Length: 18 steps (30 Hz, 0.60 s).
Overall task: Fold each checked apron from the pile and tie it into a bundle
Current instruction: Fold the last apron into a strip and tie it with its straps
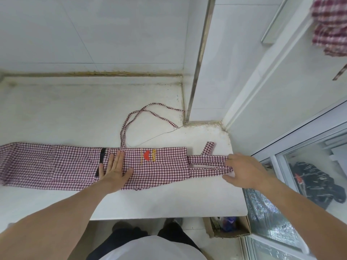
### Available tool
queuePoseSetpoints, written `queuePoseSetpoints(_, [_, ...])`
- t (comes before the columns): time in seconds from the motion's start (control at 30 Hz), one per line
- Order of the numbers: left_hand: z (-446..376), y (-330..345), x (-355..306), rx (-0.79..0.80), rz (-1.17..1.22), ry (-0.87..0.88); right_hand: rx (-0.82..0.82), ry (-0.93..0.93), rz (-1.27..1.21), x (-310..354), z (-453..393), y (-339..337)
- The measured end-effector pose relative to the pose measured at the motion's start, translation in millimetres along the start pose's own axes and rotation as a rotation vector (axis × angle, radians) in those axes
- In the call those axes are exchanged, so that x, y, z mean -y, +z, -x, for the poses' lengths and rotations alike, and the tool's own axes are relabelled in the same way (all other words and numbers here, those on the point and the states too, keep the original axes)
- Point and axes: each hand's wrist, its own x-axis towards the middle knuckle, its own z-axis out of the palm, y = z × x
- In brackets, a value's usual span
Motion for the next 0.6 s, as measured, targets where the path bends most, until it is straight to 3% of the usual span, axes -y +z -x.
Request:
queuePoseSetpoints(0.07, [2,-1,-3,0.003,-0.018,0.034,-0.106,0.096,-0.076,-10,1,3])
queuePoseSetpoints(0.2, [4,5,-22,0.016,-0.063,0.081,0.010,0.448,-0.222,-17,-6,16])
queuePoseSetpoints(0.3, [4,6,-25,0.000,-0.055,0.077,-0.069,0.517,-0.418,-19,-9,23])
queuePoseSetpoints(0.4, [5,7,-22,-0.030,-0.054,0.095,-0.296,0.556,-0.707,-19,-2,19])
queuePoseSetpoints(0.53, [6,11,-17,-0.056,-0.074,0.148,-0.630,0.534,-0.731,9,-3,16])
queuePoseSetpoints(0.6, [4,13,-14,-0.064,-0.095,0.160,-0.739,0.575,-0.866,19,-6,18])
